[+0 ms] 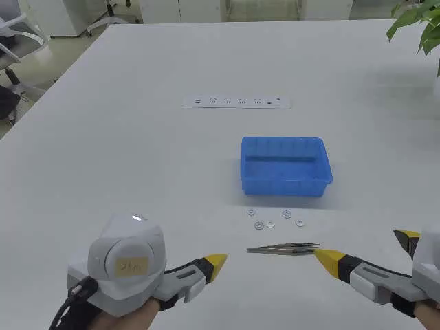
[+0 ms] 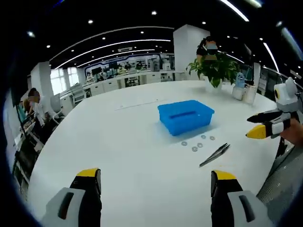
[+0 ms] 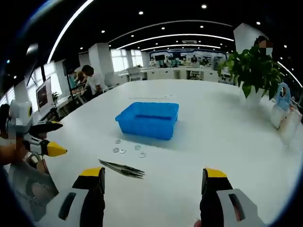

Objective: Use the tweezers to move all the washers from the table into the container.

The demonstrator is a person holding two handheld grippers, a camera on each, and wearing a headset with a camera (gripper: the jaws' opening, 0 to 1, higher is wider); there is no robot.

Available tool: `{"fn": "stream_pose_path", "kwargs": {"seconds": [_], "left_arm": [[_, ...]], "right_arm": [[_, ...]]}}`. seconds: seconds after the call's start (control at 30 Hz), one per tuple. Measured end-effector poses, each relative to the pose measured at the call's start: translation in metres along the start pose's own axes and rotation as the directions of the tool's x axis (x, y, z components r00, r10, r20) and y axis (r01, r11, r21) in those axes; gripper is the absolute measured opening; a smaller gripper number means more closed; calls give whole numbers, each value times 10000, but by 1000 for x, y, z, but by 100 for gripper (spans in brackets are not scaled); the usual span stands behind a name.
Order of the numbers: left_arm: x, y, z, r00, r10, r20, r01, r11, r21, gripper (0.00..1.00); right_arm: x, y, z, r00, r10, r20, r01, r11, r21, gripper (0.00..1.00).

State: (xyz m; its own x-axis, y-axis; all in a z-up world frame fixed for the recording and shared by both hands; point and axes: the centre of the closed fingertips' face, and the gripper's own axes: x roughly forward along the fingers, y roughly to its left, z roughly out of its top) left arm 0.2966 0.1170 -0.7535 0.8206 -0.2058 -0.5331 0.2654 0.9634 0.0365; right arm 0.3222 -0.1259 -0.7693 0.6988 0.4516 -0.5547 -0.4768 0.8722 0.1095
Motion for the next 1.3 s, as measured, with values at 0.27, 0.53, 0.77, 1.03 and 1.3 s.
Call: {"fn": "stream_pose_path", "kwargs": {"seconds": [0.27, 0.53, 0.77, 1.03, 1.3], "left_arm": [[1, -1, -1, 10000, -36, -83, 37, 10000, 63, 99], [1, -3, -1, 9998, -105, -143, 107, 9998, 155, 97], [1, -4, -1, 9998, -128, -154, 132, 9996, 238, 97], [2, -5, -4, 9995, -166, -263, 173, 9995, 256, 97], [3, -8, -5, 9989, -317, -348, 328, 9989, 328, 96]], "right_arm": [[0, 0, 0, 10000, -8, -48, 8, 10000, 30, 84], [0, -1, 0, 10000, -40, -66, 41, 10000, 68, 84], [-1, -3, 3, 9999, -61, 86, 60, 9998, 170, 84], [0, -5, 2, 9999, -106, 66, 104, 9996, 277, 83], [0, -3, 2, 10000, -79, 49, 78, 9996, 268, 82]]}}
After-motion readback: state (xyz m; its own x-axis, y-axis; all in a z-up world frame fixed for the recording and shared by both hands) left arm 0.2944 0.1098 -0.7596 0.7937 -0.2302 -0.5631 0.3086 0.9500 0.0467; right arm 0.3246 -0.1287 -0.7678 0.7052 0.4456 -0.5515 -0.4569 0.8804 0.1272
